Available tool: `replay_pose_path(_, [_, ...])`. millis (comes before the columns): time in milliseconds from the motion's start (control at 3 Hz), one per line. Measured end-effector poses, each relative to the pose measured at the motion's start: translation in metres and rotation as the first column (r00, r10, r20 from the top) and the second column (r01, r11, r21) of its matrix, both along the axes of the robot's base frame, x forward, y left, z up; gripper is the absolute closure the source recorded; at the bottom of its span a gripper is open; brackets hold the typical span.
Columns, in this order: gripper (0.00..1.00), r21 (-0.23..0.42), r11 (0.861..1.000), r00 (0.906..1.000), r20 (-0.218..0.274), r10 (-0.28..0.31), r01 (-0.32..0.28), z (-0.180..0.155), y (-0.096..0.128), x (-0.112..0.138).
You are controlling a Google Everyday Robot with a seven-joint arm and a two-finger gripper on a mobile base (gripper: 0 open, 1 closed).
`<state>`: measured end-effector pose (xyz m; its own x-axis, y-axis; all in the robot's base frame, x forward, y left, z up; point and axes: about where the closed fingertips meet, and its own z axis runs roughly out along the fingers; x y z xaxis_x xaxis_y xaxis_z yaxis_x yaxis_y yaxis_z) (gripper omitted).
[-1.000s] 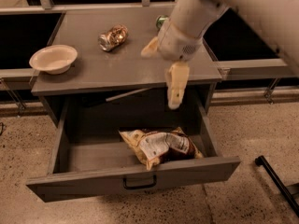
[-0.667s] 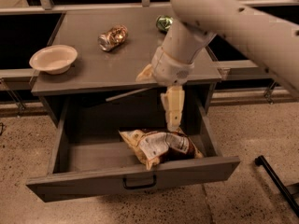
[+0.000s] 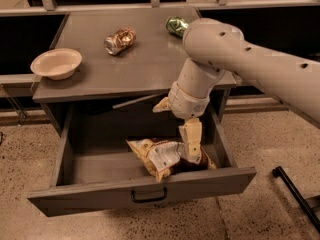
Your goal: Pick brown chip bag from top drawer and place on counter
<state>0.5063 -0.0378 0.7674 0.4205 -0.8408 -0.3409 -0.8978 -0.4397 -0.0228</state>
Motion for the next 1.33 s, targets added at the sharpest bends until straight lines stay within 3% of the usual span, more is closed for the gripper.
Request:
replay_pose_path(667, [0.00,0.040,0.997,0.9976,0.010,0.068,-0.068,-0.045,0.016,0.030])
replay_pose_path(1000, [0.13,0.046,0.995,0.9952,-0.030,0.093,-0.092,-0.073,0.023,0.028])
replay_pose_path(1333, [0.36,0.042,0.991,0.9873,-0.095,0.128,-0.124,-0.102,0.027,0.013])
